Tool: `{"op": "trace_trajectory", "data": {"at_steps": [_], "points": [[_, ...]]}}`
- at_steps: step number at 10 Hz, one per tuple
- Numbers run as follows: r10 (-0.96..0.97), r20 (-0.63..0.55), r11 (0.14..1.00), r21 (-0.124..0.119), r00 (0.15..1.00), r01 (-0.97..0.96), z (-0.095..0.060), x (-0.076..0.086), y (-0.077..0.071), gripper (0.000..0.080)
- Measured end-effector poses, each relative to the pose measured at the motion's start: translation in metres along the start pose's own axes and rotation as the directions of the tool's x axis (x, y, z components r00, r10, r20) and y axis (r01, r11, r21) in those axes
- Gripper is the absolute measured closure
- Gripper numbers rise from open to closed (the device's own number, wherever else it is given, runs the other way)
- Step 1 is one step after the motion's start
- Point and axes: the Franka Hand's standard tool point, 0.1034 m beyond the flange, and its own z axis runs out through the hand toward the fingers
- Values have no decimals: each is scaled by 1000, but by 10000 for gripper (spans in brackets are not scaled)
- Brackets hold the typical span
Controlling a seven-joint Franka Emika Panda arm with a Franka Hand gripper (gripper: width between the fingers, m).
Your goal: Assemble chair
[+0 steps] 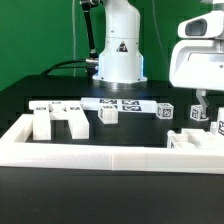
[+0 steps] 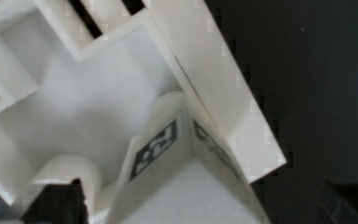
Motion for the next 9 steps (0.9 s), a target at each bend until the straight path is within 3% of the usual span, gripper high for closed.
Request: {"op": "trace_trajectory", "data": {"at_steps": [3, 7, 9], "points": [[-250, -3, 968, -2, 968, 250, 1, 2, 4, 151], [-467, -5, 884, -34, 884, 466, 1, 3, 6, 151], [-467, -5, 884, -34, 884, 467, 1, 4, 6, 417]]}}
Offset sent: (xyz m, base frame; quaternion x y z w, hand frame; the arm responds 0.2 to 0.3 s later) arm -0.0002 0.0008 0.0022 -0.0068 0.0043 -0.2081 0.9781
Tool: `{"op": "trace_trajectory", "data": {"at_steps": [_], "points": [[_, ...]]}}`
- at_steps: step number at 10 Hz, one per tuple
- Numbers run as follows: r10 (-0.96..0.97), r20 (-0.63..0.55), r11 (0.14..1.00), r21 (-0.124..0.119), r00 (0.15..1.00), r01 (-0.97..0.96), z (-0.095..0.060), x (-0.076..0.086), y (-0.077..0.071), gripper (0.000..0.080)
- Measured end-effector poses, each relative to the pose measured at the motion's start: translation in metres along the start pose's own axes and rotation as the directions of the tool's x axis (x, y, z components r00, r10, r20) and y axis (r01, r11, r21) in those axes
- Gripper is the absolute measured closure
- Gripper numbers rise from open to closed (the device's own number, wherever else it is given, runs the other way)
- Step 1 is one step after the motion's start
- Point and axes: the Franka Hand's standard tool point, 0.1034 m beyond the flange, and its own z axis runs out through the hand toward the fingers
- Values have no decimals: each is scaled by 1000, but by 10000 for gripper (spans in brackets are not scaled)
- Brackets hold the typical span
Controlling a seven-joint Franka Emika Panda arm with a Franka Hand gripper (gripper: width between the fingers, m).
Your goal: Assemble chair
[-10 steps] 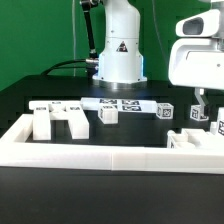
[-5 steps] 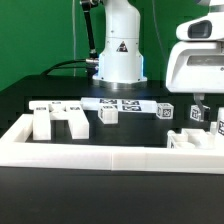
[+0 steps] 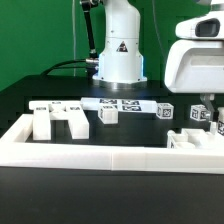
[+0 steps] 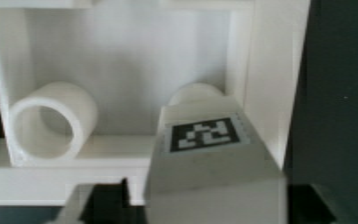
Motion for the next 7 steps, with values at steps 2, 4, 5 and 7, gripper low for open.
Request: {"op": "trace_trajectory", "data": {"at_steps": [2, 4, 5, 7], "points": [[29, 0, 1000, 0, 1000, -29, 0, 0, 0, 510], [210, 4, 978, 0, 978, -210, 1, 1, 2, 509], [303, 4, 953, 0, 953, -303, 1, 1, 1, 509], [500, 2, 866, 6, 866, -500, 1, 1, -2, 509]]}}
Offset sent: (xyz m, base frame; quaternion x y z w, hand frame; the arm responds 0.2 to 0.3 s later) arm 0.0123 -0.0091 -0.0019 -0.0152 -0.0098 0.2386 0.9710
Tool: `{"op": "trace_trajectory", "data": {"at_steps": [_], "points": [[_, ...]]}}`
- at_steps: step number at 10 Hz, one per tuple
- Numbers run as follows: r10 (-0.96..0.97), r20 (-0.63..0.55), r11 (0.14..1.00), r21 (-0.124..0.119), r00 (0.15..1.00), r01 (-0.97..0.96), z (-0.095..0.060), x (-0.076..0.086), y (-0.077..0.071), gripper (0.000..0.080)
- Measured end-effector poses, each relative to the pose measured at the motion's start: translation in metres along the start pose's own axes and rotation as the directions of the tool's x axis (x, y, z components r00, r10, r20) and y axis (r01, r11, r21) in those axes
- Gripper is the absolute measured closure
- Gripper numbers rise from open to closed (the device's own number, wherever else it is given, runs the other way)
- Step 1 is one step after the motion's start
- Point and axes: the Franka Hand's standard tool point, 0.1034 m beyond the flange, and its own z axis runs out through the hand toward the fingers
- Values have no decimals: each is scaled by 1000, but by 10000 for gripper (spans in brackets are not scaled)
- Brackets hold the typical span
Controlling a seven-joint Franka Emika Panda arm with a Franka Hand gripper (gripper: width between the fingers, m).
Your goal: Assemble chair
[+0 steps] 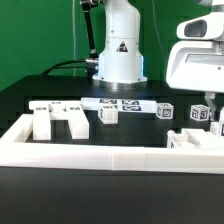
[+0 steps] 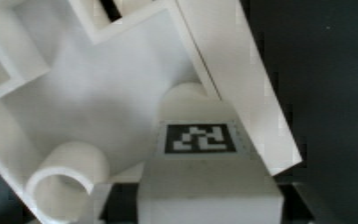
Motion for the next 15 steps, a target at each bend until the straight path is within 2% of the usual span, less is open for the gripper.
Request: {"op": "trace_trajectory", "data": {"at_steps": [3, 5, 8, 9, 11, 12, 13, 14, 15], "points": [[294, 1, 956, 8, 956, -294, 0, 0, 1, 509], [513, 7, 859, 12, 859, -513, 0, -1, 1, 509], [670, 22, 742, 12, 742, -670, 0, -1, 1, 508], [685, 22, 728, 12, 728, -686, 0, -1, 1, 508], [647, 21, 762, 13, 762, -648, 0, -1, 1, 508], [575, 17, 818, 9, 818, -575, 0, -3, 0, 418], [474, 18, 880, 11, 880, -475, 0, -5, -2, 240], [394, 17, 919, 14, 919, -394, 0, -6, -4, 240], [282, 15, 959, 19, 959, -283, 0, -7, -6, 170]]}}
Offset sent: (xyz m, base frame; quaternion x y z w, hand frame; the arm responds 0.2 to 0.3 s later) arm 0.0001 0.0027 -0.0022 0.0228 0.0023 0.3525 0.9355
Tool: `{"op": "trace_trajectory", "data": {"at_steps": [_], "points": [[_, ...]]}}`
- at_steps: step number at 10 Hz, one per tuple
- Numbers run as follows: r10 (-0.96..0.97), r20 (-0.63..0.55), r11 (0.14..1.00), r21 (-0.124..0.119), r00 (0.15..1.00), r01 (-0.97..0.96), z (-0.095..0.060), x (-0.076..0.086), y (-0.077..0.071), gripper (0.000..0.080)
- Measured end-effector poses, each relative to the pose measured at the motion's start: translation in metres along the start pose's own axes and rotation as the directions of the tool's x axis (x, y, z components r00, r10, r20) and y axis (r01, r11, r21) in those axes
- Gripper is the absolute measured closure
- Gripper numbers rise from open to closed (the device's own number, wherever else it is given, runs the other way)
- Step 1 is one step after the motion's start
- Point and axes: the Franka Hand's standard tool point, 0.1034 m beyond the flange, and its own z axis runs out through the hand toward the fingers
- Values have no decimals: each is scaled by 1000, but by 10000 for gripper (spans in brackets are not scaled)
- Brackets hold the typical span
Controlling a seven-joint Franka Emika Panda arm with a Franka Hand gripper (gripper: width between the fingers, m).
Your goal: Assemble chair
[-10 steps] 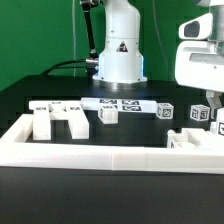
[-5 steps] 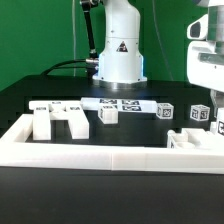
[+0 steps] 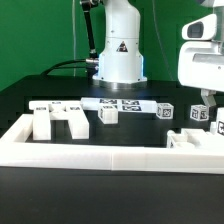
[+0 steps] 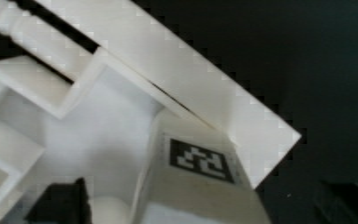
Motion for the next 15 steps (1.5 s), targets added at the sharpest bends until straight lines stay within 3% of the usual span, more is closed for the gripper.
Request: {"op": "trace_trajectory", "data": {"at_steps": [5, 12, 13, 14, 15], "points": [[-399, -7, 917, -6, 917, 399, 0, 2, 0, 150], [-842, 2, 539, -43, 539, 841, -1, 11, 6, 150], [-844, 3, 536, -43, 537, 843, -1, 11, 7, 150], [-839, 3, 543, -43, 544, 838, 0, 11, 7, 241], [-830, 2, 558, -43, 558, 829, 0, 11, 7, 241]]}}
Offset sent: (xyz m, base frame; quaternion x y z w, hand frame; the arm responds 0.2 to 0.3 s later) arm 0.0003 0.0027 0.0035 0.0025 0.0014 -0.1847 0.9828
